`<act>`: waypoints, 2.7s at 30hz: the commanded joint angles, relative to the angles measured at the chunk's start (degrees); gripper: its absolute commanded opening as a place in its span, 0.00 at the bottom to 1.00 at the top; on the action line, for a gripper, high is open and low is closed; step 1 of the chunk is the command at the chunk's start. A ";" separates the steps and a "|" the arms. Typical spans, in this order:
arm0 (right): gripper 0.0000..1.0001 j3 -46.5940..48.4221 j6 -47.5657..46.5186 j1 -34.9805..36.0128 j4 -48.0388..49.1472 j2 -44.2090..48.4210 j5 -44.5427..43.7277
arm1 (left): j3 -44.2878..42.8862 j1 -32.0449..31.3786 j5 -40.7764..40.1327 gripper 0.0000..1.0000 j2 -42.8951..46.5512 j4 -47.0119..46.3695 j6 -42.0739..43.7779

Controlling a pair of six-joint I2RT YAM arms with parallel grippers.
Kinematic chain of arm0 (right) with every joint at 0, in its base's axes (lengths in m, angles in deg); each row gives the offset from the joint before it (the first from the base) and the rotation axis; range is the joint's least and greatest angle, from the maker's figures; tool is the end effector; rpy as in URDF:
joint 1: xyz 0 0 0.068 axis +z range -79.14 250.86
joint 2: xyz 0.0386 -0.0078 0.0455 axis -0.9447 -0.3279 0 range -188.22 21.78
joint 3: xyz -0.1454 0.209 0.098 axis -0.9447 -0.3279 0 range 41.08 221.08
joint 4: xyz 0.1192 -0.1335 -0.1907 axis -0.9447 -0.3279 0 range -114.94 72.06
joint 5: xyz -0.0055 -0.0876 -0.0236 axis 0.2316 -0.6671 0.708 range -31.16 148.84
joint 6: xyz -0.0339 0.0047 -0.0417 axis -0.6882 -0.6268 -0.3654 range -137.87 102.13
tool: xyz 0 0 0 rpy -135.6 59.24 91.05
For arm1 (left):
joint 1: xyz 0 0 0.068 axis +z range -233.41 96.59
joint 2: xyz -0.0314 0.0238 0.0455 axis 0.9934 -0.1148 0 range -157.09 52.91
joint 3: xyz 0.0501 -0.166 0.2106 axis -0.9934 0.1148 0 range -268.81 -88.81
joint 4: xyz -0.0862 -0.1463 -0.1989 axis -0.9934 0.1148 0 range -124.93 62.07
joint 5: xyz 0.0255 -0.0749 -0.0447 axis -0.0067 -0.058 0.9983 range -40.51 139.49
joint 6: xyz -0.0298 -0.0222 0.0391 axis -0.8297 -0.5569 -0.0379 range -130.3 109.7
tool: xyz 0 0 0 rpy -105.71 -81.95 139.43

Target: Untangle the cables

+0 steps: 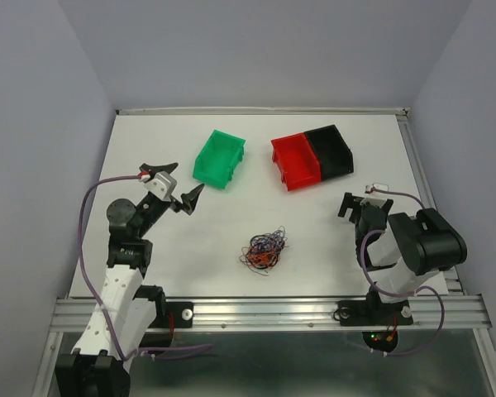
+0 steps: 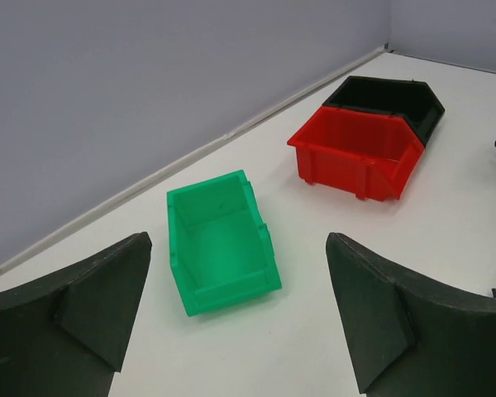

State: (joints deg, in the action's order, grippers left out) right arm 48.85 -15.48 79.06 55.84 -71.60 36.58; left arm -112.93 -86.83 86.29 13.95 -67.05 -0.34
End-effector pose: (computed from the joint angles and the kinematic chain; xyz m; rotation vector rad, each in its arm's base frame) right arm 0.2186 0.0179 0.1153 0.1900 1.7563 -0.2110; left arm 0.1634 -0.0312 0.3051 0.6888 1.1462 -0.3103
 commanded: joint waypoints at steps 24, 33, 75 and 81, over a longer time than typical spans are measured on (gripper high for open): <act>1.00 18.59 14.72 0.32 -39.58 35.47 3.97 | -13.94 -31.20 -2.42 0.99 -23.86 25.97 19.31; 1.00 27.74 43.03 0.41 -60.85 39.85 5.11 | -16.57 -41.66 -10.78 0.98 -36.43 26.58 19.40; 0.68 23.96 26.79 15.61 -41.08 22.90 54.69 | -34.51 -36.75 -8.50 0.00 -43.31 19.82 8.50; 0.23 25.36 27.31 17.19 -41.26 19.82 54.17 | -30.64 -35.34 -10.60 0.00 -38.49 14.99 5.52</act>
State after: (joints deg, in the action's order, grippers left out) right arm 72.52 11.93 95.11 11.01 -50.81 90.78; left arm -144.60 -123.39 75.84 -30.74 -45.76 8.16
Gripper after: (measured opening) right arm 0.391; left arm 0.052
